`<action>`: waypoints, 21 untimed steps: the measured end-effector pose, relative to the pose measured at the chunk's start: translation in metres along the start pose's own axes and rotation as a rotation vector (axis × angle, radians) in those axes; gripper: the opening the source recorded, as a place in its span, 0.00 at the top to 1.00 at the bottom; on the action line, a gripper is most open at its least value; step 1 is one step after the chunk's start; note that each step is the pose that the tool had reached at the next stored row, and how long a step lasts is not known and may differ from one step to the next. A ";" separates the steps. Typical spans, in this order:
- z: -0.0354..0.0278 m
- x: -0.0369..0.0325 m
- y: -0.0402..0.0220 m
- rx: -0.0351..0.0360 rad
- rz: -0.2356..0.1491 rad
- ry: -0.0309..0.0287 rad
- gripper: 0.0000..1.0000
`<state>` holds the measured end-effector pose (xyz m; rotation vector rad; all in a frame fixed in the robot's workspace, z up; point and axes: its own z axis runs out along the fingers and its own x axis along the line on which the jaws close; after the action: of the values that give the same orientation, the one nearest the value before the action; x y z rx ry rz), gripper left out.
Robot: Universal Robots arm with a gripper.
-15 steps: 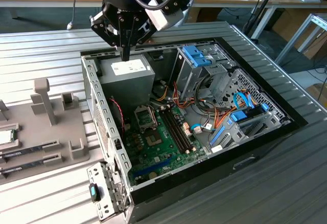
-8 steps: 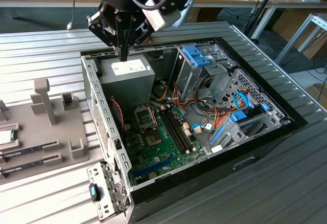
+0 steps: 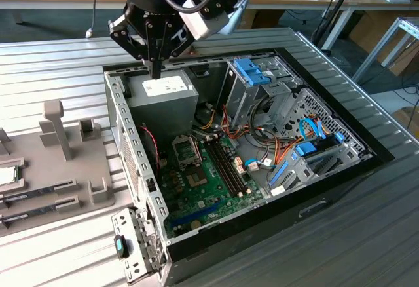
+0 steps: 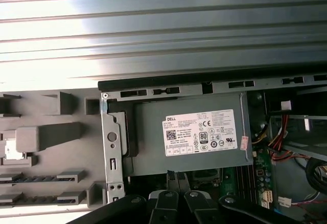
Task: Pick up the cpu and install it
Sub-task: 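Reach for the cpu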
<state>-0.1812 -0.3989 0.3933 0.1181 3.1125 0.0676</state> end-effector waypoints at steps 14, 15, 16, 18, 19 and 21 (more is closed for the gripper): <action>-0.0002 0.0074 -0.0006 0.0000 0.000 0.0000 0.89; -0.0002 0.0080 -0.0006 0.0000 0.000 0.0000 0.89; -0.0002 0.0084 -0.0007 0.0000 0.000 0.0000 0.89; -0.0002 0.0092 -0.0007 0.0000 0.000 0.0000 0.89; -0.0002 0.0097 -0.0007 -0.0001 0.000 0.0000 0.89; -0.0003 0.0108 -0.0008 0.0000 0.000 0.0000 0.89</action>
<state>-0.1921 -0.3989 0.3933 0.1180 3.1125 0.0677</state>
